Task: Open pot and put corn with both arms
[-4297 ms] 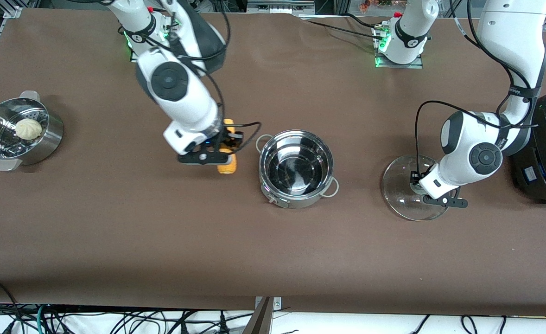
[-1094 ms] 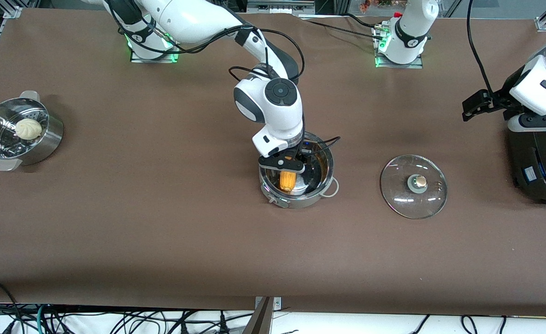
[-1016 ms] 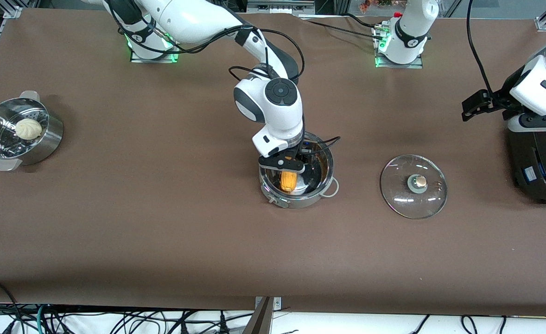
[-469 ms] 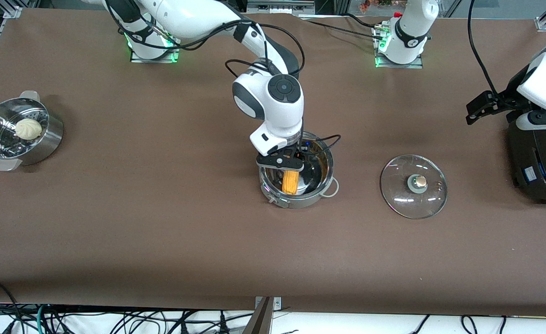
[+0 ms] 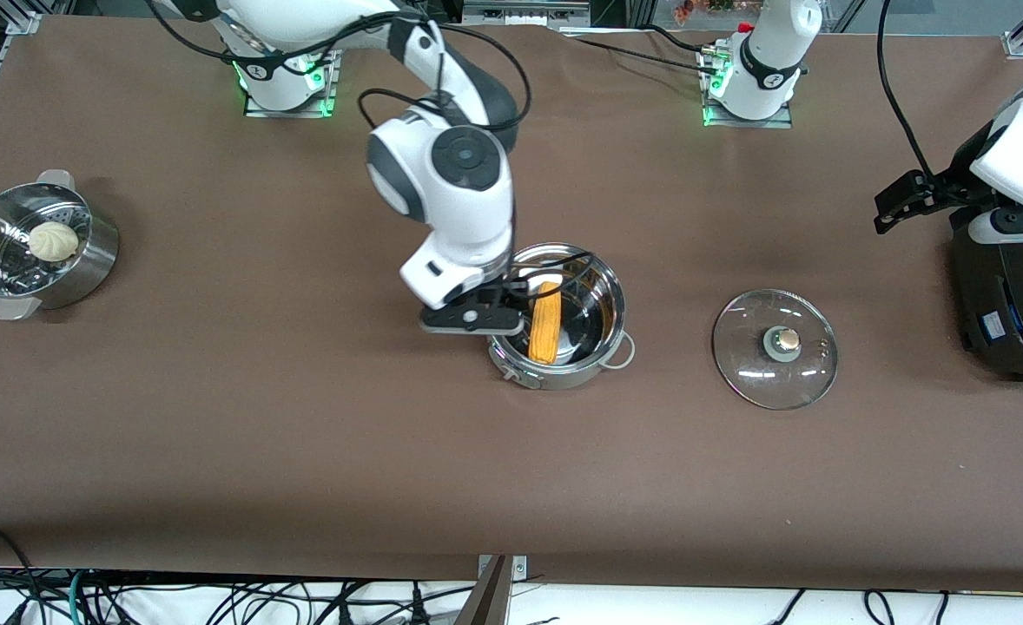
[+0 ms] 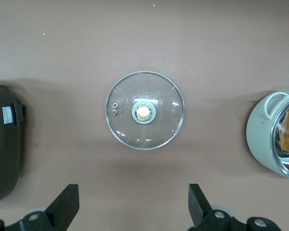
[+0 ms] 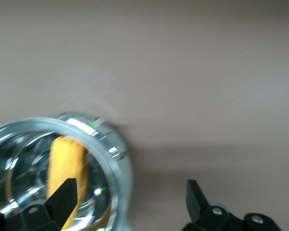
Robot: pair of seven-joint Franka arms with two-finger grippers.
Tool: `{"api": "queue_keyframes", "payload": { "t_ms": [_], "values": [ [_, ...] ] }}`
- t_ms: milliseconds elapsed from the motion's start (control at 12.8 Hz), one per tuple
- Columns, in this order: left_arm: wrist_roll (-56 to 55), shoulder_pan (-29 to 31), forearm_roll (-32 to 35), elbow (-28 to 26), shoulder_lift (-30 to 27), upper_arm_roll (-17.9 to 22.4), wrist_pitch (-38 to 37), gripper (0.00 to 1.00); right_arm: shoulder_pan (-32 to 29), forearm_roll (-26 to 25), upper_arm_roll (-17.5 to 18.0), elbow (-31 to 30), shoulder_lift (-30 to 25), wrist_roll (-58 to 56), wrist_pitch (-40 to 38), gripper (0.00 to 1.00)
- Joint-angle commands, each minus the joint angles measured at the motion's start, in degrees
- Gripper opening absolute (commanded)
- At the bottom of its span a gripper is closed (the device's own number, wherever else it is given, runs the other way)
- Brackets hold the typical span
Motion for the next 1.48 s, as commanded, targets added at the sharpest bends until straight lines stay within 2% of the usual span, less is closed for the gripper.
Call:
{"api": "queue_keyframes", "payload": {
  "t_ms": [0,234,781,1094,1250,1406],
  "values": [
    [0.0,-0.6,-0.2,0.4,-0.2,-0.1,0.4,1.0,-4.7,2.3,0.2,-1.1,-3.0,-6.2,-4.7,1.0],
    [0.1,-0.6,-0.2,0.7,-0.1,-0.1,0.3,1.0,-11.6,2.4,-0.2,-1.2,-4.9,-12.8,-9.3,1.0],
    [0.2,-0.5,-0.2,0.8,0.1,-0.1,-0.6,1.0,-26.3,2.6,-0.1,-1.1,-6.2,-28.0,-13.3,1.0],
    [0.2,-0.5,-0.2,0.8,0.2,-0.1,-0.7,1.0,-31.7,3.2,0.0,-1.7,-8.8,-34.2,-14.0,1.0],
    [0.2,-0.5,-0.2,0.8,0.2,-0.1,-0.7,1.0,-34.7,9.6,-0.3,-5.6,-11.8,-34.3,-13.1,1.0],
    [0.2,-0.5,-0.2,0.8,0.2,-0.1,-0.7,1.0,-36.6,10.1,-0.4,-12.8,-16.2,-34.2,-7.9,1.0]
  ]
}}
